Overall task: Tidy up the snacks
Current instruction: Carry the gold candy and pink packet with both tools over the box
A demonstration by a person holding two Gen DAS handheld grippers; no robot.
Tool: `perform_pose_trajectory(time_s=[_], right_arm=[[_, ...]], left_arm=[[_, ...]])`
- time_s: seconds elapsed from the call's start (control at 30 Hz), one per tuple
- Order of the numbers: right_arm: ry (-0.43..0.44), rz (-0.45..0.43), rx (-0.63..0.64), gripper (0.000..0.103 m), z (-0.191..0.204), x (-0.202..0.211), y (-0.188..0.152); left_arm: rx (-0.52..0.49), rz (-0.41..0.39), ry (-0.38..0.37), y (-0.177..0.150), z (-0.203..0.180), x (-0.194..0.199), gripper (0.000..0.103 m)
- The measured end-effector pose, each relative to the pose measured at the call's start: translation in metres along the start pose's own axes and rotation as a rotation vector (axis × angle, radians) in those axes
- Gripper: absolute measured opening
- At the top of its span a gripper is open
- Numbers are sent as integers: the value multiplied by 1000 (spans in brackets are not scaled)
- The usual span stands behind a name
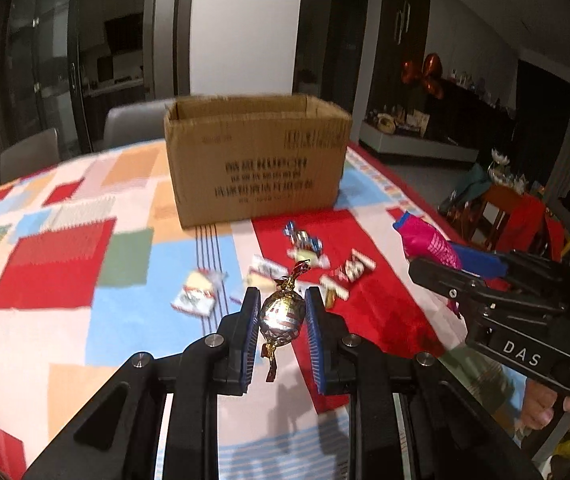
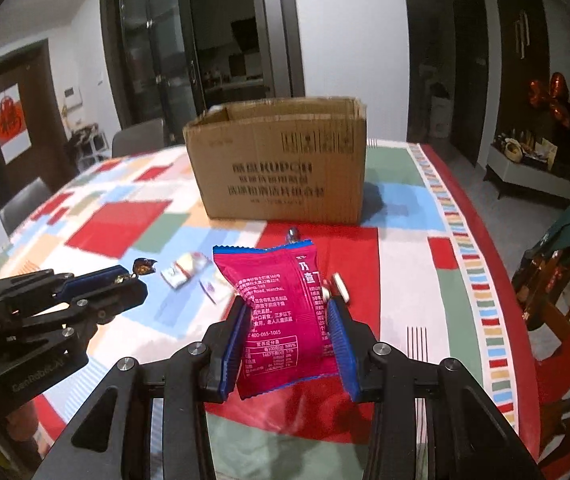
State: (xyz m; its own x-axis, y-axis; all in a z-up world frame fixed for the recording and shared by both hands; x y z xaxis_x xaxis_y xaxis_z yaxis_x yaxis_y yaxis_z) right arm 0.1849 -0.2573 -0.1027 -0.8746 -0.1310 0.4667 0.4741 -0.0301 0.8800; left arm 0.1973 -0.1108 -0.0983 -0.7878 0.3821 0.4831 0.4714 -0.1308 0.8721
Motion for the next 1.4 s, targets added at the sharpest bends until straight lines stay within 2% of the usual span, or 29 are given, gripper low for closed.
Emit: perform_pose_trajectory(time_s=[0.23,0.47,0.83,1.07,1.4], right_arm=[[-2,-79,-13,41,9,7,34],[-11,-148,-24,41,12,1,72],[-22,-196,-8,41,11,-27,127],[-27,-212,7,41,11,-54,160],[-24,-165,25,41,9,-103,181]], left_arm=[[-12,-67,-19,37,9,9,23],[27,-84,-67,73,21,3,23],[-44,-161,-32,135,38,-15,23],[-69,-173,-14,164,54,-37,23],[-17,-113,-35,195,77,-95,23]])
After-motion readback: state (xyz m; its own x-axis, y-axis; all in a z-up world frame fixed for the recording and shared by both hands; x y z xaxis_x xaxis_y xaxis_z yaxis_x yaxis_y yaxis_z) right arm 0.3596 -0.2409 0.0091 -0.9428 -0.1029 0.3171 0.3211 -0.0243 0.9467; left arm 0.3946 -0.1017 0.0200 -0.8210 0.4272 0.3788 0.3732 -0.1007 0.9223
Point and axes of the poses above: each gripper's, at about its wrist camera, not at the fingertips, and x roughly against the way its jaws point, z to its left, y to its top, the point moved 6 cm from there along -x, roughly the way its jaws point, and after that the axes turned 11 degrees about -z, right-handed, at the moved point
